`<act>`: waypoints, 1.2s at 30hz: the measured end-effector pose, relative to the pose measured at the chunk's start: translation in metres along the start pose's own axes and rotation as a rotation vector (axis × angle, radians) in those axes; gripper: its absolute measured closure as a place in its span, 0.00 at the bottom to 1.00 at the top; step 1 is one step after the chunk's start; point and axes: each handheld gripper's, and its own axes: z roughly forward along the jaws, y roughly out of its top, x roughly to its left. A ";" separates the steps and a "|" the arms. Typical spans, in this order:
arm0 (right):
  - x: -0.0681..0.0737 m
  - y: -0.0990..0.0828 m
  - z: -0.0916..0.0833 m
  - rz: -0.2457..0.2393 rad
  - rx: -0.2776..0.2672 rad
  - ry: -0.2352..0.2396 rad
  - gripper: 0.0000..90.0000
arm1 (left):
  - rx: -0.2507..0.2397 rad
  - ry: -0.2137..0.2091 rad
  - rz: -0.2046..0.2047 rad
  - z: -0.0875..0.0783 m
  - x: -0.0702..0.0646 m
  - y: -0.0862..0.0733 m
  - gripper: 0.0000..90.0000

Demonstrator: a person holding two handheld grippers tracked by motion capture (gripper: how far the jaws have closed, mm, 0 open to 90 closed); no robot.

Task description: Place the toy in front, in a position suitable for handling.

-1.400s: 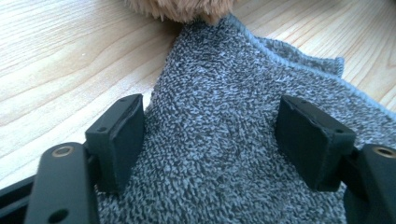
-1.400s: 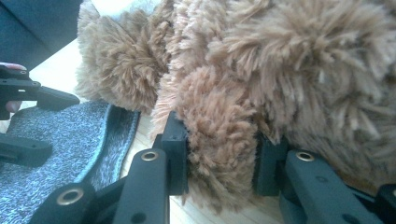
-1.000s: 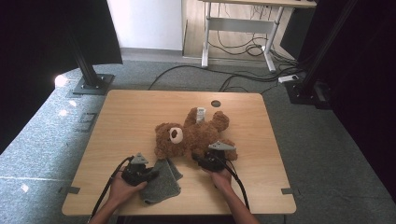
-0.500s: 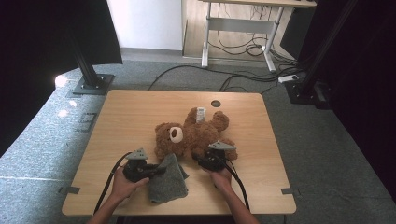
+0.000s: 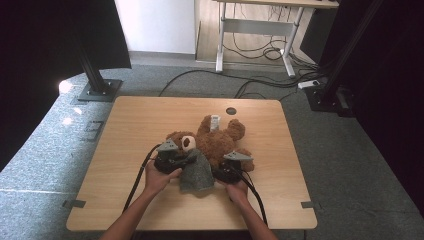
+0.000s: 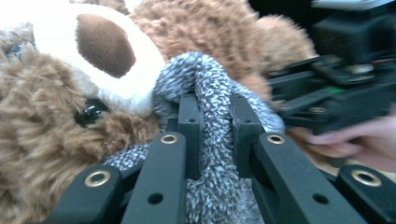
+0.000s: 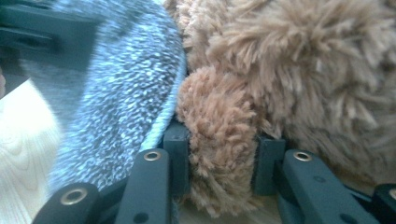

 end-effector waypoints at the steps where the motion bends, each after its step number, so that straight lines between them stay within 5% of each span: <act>1: 0.000 0.000 0.000 -0.002 0.000 -0.005 0.75 | 0.002 0.010 0.008 0.000 -0.001 0.000 0.87; 5: 0.000 0.000 -0.001 -0.005 0.008 -0.012 0.77 | 0.008 0.062 0.043 -0.001 -0.006 -0.002 0.87; 11: -0.001 -0.001 -0.003 -0.004 0.009 -0.014 0.77 | -0.002 0.089 0.041 -0.014 -0.002 -0.008 0.86; 21: -0.004 -0.002 -0.006 0.013 0.019 0.004 0.78 | -0.044 0.172 -0.041 -0.046 0.027 -0.018 0.87; 29: -0.006 -0.005 -0.009 0.025 0.031 0.017 0.77 | -0.028 0.242 -0.152 -0.055 0.060 -0.031 0.87; 33: -0.006 -0.006 -0.009 0.025 0.030 0.019 0.77 | -0.048 0.215 -0.217 -0.062 0.070 -0.034 0.86; 36: -0.007 -0.005 -0.008 0.027 0.028 0.022 0.77 | -0.078 0.166 -0.218 -0.066 0.064 -0.027 0.86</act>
